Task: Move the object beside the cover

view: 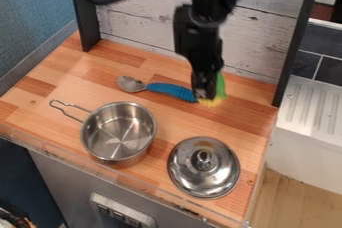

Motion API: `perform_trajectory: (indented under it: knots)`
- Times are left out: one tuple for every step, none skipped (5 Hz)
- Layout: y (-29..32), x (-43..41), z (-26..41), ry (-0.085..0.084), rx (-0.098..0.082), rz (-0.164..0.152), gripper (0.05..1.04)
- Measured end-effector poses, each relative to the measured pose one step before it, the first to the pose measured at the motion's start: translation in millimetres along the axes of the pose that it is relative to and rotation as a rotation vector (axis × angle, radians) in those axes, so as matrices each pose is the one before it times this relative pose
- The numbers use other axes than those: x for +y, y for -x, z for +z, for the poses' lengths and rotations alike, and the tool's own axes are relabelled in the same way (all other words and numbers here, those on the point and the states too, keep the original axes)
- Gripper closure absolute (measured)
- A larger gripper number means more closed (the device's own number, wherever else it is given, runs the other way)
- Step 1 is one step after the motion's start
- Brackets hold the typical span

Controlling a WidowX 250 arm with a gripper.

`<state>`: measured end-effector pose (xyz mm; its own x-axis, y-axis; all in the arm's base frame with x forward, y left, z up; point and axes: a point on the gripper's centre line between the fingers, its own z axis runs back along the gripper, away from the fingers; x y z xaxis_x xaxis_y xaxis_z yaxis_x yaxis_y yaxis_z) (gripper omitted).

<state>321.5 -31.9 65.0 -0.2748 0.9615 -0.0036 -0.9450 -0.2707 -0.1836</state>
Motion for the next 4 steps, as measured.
perform_trajectory:
  knots:
    - [10.59,6.56,-17.36,-0.0297,-0.0033,-0.0137,0.417]
    - [3.27,2.36,-17.41,-0.0139,-0.0164,0.0063,0.417]
    - [1.05,0.56,-10.88,-0.0022,-0.0256,0.0242,0.417]
    - [2.84,-1.94,-0.30,0.0161,-0.0146,-0.0059,0.344]
